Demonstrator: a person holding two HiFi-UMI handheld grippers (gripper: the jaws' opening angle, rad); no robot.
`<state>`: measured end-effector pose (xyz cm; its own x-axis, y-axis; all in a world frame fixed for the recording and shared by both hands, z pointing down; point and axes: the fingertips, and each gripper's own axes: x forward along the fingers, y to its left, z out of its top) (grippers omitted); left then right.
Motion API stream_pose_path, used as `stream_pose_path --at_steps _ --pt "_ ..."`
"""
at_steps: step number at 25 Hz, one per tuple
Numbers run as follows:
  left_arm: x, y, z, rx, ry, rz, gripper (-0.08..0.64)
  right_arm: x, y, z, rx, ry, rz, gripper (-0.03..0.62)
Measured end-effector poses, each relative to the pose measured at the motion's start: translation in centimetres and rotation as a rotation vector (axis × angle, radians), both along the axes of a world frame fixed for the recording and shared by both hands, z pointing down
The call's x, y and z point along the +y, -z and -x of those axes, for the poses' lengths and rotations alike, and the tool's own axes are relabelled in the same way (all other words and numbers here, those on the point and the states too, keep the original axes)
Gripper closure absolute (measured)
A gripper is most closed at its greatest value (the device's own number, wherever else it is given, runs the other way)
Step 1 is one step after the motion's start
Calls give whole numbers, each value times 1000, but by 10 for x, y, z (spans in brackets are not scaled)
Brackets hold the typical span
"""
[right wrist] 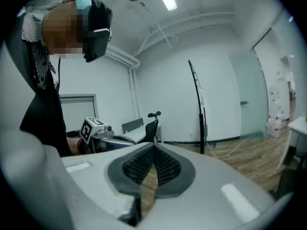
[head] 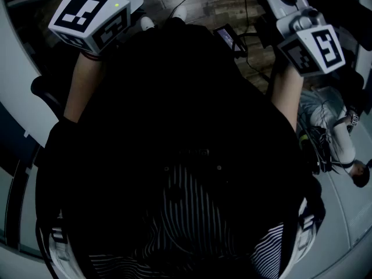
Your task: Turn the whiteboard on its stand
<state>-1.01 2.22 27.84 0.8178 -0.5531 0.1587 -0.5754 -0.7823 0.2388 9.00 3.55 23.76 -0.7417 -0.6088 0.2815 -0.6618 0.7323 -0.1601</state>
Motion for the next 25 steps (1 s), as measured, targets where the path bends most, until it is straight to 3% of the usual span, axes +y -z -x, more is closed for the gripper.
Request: stream_pose_path --at_steps 4,8,9,12,17,22,25 --pt "4 6 8 -3 12 -2 558 18 23 -25 191 34 -72 592" --pt "5 14 -1 24 -12 -35 558 32 -29 -3 314 145 -57 592" --pt "9 16 -6 28 -27 -38 558 36 -38 6 305 148 -40 592" --pt "17 15 -18 33 -64 -26 558 35 -42 22 162 113 2 592" --pt "16 9 -22 30 -75 -1 558 28 -49 16 143 71 5 591" --pt "7 12 -15 97 -41 23 558 21 -43 14 29 36 20 591" --pt "2 14 -19 87 -55 9 558 16 -41 12 -1 12 10 591"
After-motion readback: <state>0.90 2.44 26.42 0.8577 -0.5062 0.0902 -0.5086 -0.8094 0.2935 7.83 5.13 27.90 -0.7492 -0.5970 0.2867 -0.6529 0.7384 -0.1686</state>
